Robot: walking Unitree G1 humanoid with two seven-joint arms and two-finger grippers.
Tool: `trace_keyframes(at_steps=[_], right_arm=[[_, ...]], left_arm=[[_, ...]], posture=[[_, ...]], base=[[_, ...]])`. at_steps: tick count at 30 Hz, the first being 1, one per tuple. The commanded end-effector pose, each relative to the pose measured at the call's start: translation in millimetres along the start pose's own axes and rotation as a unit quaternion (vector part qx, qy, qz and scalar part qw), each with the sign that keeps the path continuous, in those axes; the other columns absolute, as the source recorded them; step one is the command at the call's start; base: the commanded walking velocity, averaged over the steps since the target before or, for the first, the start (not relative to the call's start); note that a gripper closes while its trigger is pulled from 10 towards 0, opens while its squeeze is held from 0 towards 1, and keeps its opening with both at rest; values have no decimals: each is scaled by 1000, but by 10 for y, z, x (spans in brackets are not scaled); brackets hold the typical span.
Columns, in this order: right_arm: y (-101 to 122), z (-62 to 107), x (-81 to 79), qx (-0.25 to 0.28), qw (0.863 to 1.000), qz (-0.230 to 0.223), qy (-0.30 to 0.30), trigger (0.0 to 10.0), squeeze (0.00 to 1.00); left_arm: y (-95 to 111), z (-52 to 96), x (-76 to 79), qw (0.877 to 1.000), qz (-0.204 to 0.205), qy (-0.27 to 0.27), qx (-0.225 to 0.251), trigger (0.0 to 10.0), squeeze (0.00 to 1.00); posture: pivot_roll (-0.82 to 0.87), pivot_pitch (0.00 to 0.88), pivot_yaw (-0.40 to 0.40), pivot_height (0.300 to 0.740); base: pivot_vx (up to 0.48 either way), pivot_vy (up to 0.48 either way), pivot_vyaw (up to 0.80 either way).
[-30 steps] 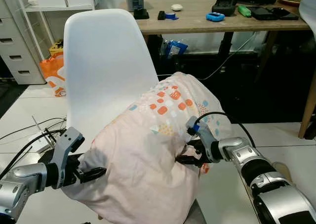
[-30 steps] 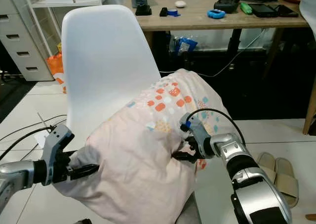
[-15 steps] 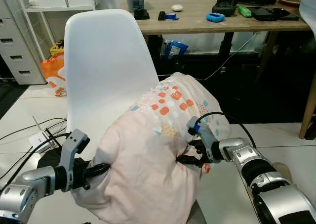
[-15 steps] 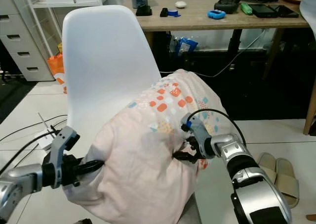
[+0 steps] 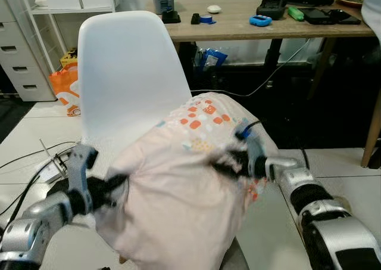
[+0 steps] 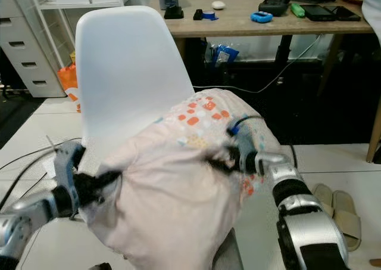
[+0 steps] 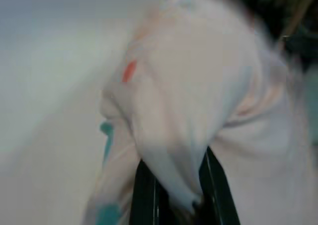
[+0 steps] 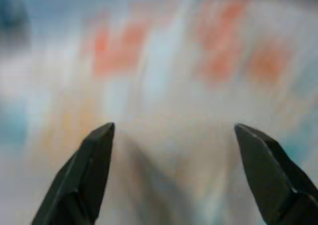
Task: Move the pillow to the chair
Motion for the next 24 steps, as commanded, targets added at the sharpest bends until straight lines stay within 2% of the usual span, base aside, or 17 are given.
trace_keyframes(at_steps=[1,2,3,5,8,9,11,12,13,18,19,20,22,24], right_arm=[[408,-4,-181,89,991,-83,58,10000,0],[490,6,-313,102,984,-102,104,10000,0],[490,6,-313,102,984,-102,104,10000,0],[556,52,-614,98,968,-120,199,10000,0],[434,287,-1186,44,925,-109,362,10000,0],[434,287,-1186,44,925,-109,362,10000,0],[287,417,-1391,8,905,-87,416,10000,0],[287,417,-1391,8,905,-87,416,10000,0],[191,452,-1451,-11,902,-77,425,10000,0],[55,451,-1497,-32,904,-74,419,10000,0],[15,438,-1503,-37,907,-77,412,10000,0],[15,438,-1503,-37,907,-77,412,10000,0],[-38,429,-1517,-48,911,-82,401,10000,0],[-38,429,-1517,-48,911,-82,401,10000,0]], left_arm=[[392,-1,-66,997,-13,26,70,0,0],[471,-27,-55,996,-21,27,80,0,0],[471,-27,-55,996,-21,27,80,0,0],[629,-77,-29,994,-37,28,99,0,0],[935,-169,48,989,-62,22,134,0,0],[935,-169,48,989,-62,22,134,0,0],[1059,-212,79,986,-80,25,146,0,0],[1059,-212,79,986,-80,25,146,0,0],[1129,-242,68,983,-94,40,151,0,0],[1292,-297,50,977,-106,72,171,0,0],[1378,-320,49,972,-118,88,182,0,0],[1378,-320,49,972,-118,88,182,0,0],[1584,-324,-2,959,-153,127,203,0,0],[1584,-324,-2,959,-153,127,203,0,0]], posture=[[-122,99,6,476],[-124,98,6,476],[-124,98,6,476],[-127,94,8,476],[-140,82,13,476],[-140,82,13,476],[-143,80,13,476],[-143,80,13,476],[-146,76,17,476],[-150,74,19,476],[-151,74,20,476],[-151,74,20,476],[-155,67,19,476],[-155,67,19,476]], base=[[0,0,0],[0,0,0],[0,0,0],[0,0,0],[0,0,0],[0,0,0],[0,0,0],[0,0,0],[0,0,0],[0,0,0],[0,0,0],[0,0,0],[0,0,0],[0,0,0]])
Point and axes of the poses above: a point about 5 cm out from each wrist's last joint towards the gripper, its own z axis pointing back from the gripper into the wrist, its own y axis along the axis of the wrist's last joint, x = y × z, the point moved 5 cm from there along -z, pointing out of the wrist towards the gripper, and after that the axes turned 8 degrees about -z, right-handed, at the moved point
